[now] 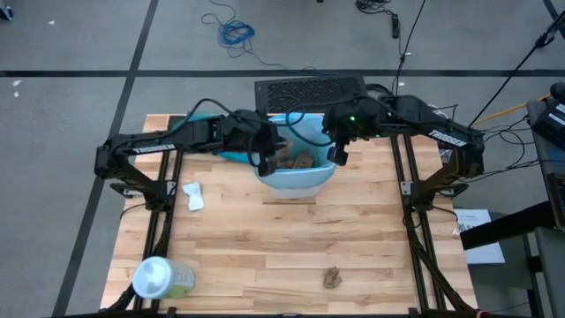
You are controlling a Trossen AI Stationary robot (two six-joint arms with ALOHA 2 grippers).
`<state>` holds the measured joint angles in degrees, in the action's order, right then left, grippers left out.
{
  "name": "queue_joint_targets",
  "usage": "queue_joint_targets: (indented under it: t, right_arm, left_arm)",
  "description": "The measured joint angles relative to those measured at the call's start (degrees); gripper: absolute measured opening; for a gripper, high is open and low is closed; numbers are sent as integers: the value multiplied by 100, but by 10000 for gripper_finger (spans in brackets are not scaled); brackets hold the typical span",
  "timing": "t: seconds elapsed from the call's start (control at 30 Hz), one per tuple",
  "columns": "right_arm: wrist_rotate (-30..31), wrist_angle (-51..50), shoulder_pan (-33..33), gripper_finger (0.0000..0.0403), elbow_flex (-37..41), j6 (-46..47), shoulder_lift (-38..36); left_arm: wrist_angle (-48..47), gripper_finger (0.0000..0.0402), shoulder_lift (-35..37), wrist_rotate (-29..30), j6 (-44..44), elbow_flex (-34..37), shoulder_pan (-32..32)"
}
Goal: Place trash/remove bag and relplace
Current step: Put the brown napkin into the trash bin, then put the white paper into the trash bin
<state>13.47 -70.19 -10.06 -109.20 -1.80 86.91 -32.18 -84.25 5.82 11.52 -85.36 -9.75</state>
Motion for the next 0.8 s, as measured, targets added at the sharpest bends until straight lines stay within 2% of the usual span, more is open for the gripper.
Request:
queue_joint_targets:
  t: [0.2, 0.33, 0.43, 0.53, 0.6, 0.8]
  right_arm:
    - [1, 13, -11, 0, 36, -266, -5]
    - [1, 54, -9, 0, 36, -308, -22]
    - [1, 58, -9, 0, 36, -329, -22]
    - [0, 111, 27, 0, 36, -363, -37]
    - [-2, 107, 65, 0, 38, -450, -81]
    - [-7, 112, 168, 0, 38, -392, -426]
  left_arm:
    - [-227, 90, 98, 45, 0, -126, -47]
    - [-907, 90, 89, 109, -232, -471, -18]
    - [-1503, 74, 156, 761, -493, -570, 159]
    - [-2363, 33, 296, 1675, -666, -612, 407]
    - [-3001, 9, 436, 2059, -1246, -656, 517]
    - [-4489, 2, 779, 2267, -3225, -678, 848]
